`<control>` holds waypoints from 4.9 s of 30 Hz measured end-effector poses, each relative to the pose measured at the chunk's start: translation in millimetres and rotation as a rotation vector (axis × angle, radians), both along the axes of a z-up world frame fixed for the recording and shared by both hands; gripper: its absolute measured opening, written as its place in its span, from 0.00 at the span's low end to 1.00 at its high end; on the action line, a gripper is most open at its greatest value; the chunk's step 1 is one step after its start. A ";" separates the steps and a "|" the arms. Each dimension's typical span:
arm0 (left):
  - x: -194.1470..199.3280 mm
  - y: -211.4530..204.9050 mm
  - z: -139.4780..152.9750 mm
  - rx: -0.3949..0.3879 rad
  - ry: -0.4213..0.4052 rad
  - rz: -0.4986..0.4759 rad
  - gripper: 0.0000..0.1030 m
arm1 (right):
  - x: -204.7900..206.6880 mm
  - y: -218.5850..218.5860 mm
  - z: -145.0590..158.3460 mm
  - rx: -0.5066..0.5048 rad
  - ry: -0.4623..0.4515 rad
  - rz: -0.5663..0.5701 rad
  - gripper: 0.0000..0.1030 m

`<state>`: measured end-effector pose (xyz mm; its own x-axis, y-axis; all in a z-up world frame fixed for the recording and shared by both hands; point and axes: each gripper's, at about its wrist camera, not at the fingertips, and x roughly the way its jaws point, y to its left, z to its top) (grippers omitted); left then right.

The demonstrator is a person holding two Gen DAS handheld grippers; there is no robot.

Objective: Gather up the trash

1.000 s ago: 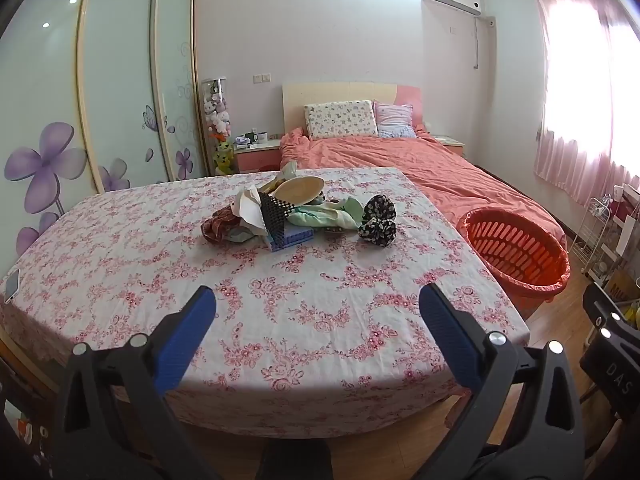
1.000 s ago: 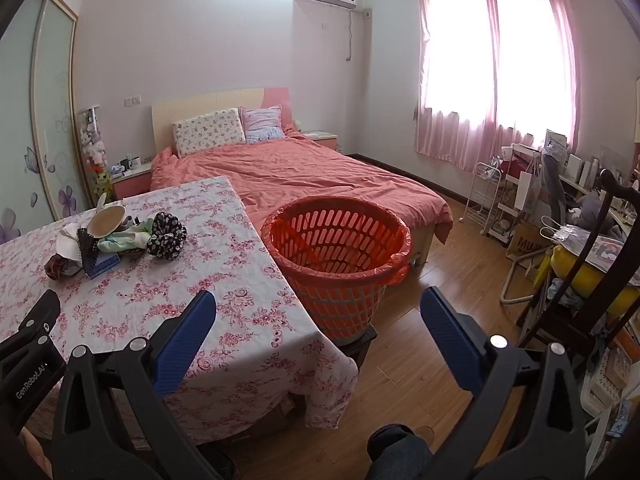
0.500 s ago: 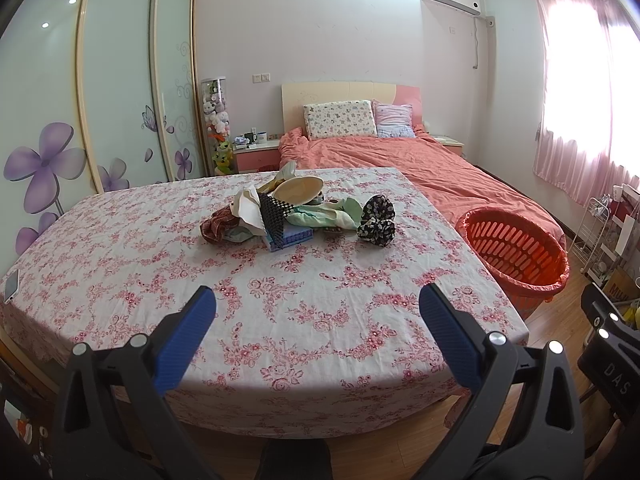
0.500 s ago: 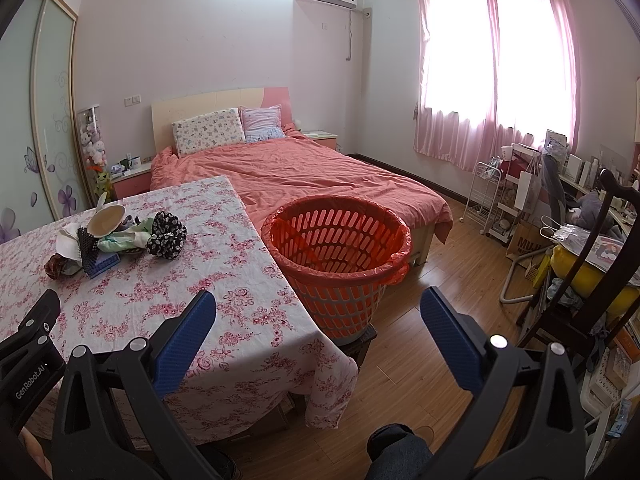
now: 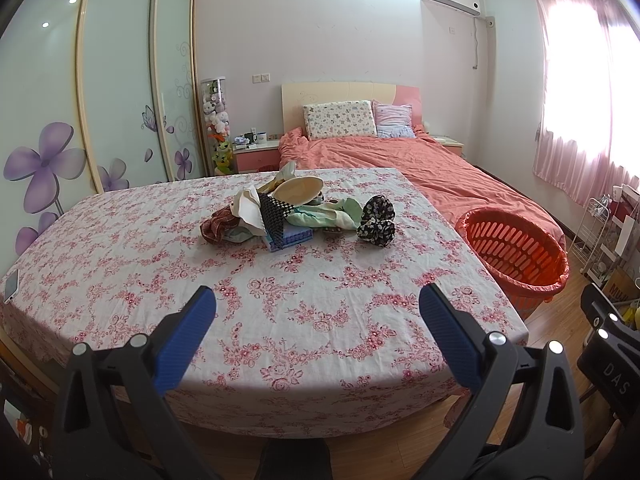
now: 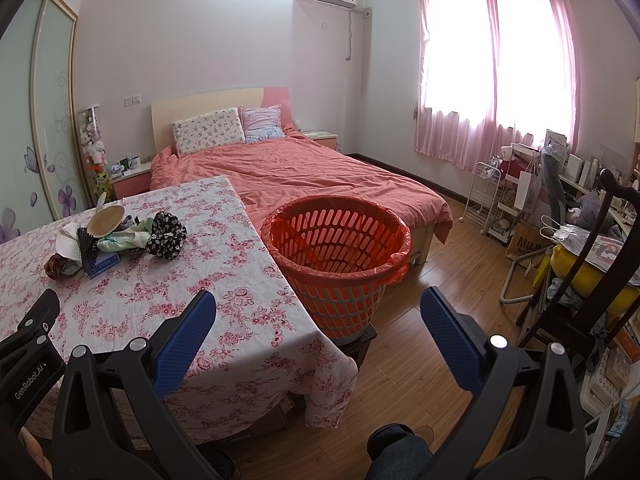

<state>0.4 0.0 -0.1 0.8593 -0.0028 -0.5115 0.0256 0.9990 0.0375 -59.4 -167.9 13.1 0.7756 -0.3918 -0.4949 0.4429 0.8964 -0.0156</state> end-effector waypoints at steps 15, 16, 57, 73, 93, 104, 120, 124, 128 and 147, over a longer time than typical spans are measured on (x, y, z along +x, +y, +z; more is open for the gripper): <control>-0.3 0.3 0.1 0.000 0.000 -0.001 0.96 | 0.5 -0.1 -0.2 0.000 0.000 0.000 0.98; -0.3 0.3 0.1 0.000 0.000 -0.001 0.96 | 0.6 -0.1 -0.2 0.000 0.001 0.000 0.98; 6.4 5.3 -3.7 -0.008 0.015 0.002 0.96 | 6.8 -2.9 -2.9 0.006 0.012 -0.004 0.98; 85.0 67.3 -28.8 -0.069 0.093 0.138 0.96 | 73.6 17.8 -13.5 0.014 0.058 0.114 0.98; 228.2 126.2 -34.2 -0.117 0.135 0.147 0.71 | 218.1 48.3 -43.2 0.215 0.144 0.318 0.83; 274.1 126.0 -50.0 -0.131 0.215 0.135 0.49 | 258.3 60.3 -64.8 0.263 0.226 0.353 0.69; 258.8 147.3 -34.5 -0.206 0.182 0.109 0.26 | 243.6 52.6 -53.0 0.276 0.227 0.391 0.17; 247.0 147.0 -16.1 -0.207 0.143 0.100 0.26 | 234.2 45.7 -35.1 0.284 0.180 0.391 0.17; 235.9 142.3 4.2 -0.214 0.105 0.077 0.26 | 226.1 41.0 -19.4 0.278 0.136 0.391 0.17; 203.3 47.2 48.5 -0.212 0.052 -0.133 0.26 | 184.6 -12.2 14.1 0.252 0.018 0.308 0.17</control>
<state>203.8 47.2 48.4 0.8165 -0.2261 -0.5312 0.1539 0.9721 -0.1772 125.2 -180.2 27.2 0.8283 -0.0070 -0.5602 0.1544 0.9641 0.2162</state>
